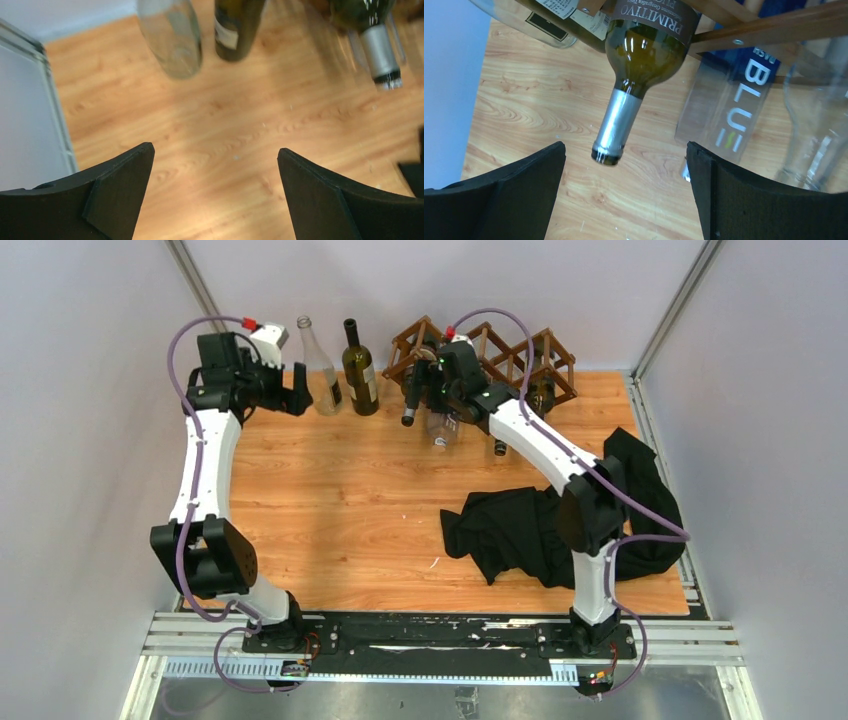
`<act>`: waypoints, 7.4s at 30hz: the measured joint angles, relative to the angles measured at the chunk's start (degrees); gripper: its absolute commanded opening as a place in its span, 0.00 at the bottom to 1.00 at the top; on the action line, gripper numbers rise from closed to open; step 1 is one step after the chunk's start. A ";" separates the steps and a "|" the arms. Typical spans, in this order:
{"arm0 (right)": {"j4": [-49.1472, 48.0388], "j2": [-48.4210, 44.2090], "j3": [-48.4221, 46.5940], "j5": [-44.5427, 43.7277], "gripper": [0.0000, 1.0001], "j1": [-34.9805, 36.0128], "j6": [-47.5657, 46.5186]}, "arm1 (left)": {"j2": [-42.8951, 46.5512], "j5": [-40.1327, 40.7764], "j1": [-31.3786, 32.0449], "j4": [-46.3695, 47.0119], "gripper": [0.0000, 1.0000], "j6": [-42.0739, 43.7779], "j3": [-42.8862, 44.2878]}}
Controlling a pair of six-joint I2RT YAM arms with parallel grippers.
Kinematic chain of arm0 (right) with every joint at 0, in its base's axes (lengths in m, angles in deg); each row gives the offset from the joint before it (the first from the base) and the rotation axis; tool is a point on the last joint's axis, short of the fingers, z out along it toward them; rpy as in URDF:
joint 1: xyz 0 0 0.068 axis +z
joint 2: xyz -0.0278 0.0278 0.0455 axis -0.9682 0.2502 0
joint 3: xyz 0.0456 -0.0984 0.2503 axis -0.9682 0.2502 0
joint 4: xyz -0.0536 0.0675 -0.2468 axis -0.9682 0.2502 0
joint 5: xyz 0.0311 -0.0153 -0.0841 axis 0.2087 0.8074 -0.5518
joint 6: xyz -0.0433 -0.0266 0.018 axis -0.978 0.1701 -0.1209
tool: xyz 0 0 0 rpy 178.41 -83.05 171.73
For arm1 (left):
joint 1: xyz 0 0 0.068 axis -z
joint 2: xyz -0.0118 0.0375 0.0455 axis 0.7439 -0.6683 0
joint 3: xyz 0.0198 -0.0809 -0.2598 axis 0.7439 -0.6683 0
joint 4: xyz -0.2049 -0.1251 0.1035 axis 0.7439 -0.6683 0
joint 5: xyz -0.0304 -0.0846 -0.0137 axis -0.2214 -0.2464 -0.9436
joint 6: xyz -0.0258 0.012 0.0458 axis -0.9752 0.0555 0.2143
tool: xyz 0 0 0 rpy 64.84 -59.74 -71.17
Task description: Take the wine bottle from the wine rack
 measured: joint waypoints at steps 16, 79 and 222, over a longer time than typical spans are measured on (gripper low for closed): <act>-0.63 17.18 -11.15 2.89 0.77 0.00 5.18 | 1.36 -8.15 0.07 -3.63 1.00 -1.57 -11.63; -30.80 -23.17 47.98 11.50 0.00 0.94 20.61 | 2.10 -1.77 14.49 0.35 1.00 2.89 -19.34; -41.07 -50.18 58.31 29.29 0.00 21.66 -7.96 | 32.04 -26.05 41.62 34.27 1.00 -41.29 -30.29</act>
